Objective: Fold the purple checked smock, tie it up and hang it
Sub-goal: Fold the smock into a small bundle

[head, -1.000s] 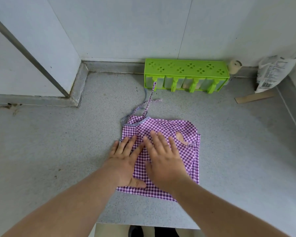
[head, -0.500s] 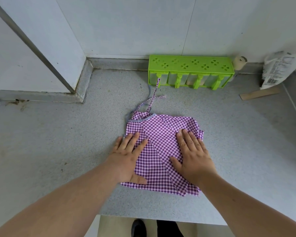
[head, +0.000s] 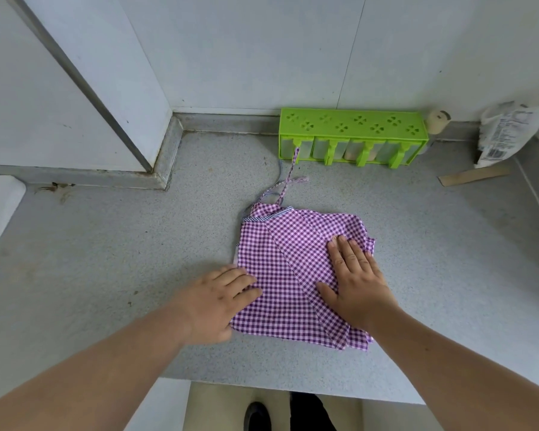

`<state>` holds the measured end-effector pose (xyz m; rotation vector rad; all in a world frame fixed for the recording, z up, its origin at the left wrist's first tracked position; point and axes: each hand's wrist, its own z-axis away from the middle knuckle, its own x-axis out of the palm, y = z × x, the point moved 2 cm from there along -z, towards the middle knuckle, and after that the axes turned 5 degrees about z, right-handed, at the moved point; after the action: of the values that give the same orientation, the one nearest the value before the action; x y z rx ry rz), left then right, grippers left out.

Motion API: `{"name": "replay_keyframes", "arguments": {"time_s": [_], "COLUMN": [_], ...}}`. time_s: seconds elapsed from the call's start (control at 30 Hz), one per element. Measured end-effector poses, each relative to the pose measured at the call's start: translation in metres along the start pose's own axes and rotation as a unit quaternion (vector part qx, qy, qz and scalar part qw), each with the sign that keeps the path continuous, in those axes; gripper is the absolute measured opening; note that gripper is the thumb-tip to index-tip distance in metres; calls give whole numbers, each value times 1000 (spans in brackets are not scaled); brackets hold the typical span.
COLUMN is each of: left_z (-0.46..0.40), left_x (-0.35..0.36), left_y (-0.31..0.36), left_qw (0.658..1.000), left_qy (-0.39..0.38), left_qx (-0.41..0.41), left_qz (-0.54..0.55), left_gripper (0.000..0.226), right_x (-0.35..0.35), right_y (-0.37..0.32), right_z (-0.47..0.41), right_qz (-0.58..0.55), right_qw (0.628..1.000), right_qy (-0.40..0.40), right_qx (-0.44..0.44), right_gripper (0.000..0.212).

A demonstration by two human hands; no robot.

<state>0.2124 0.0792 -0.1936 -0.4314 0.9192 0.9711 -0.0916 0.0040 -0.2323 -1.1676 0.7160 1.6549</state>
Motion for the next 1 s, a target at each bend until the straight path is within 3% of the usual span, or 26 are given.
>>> {"name": "replay_keyframes", "arguments": {"time_s": [0.13, 0.2, 0.27, 0.33, 0.5, 0.6, 0.67, 0.77, 0.87, 1.0], "left_z": [-5, -5, -3, 0, 2, -2, -3, 0, 6, 2], "left_x": [-1, 0, -3, -9, -25, -28, -31, -45, -54, -59], "left_y": [14, 17, 18, 18, 9, 3, 2, 4, 8, 13], "left_qw": [998, 997, 993, 986, 944, 917, 891, 851, 797, 722], "left_qy": [21, 26, 28, 42, 45, 43, 45, 59, 64, 69], "left_qx": [-44, -53, -63, -75, -157, -200, -223, -235, -259, -271], "left_qz": [40, 59, 90, 139, 285, 342, 392, 467, 542, 633], "left_gripper": [82, 77, 71, 65, 46, 14, 18, 28, 39, 70], "right_x": [-14, -32, -48, -51, -40, -41, -48, -63, -72, -89], "right_y": [-7, -18, -32, -44, -47, -45, -45, -37, -26, -15], "right_z": [-1, 7, 23, 43, 67, 65, 57, 47, 42, 33], "right_qz": [44, 50, 32, 30, 41, 11, -8, -43, -70, -96], "right_qw": [999, 999, 998, 993, 989, 994, 996, 987, 987, 983], "right_qy": [-29, -6, 18, -12, -95, -76, -89, -145, -144, -157], "right_qx": [4, -4, -55, -115, -108, -75, -22, 57, 28, 19], "right_gripper": [92, 88, 73, 67, 91, 52, 38, 35, 36, 44]}}
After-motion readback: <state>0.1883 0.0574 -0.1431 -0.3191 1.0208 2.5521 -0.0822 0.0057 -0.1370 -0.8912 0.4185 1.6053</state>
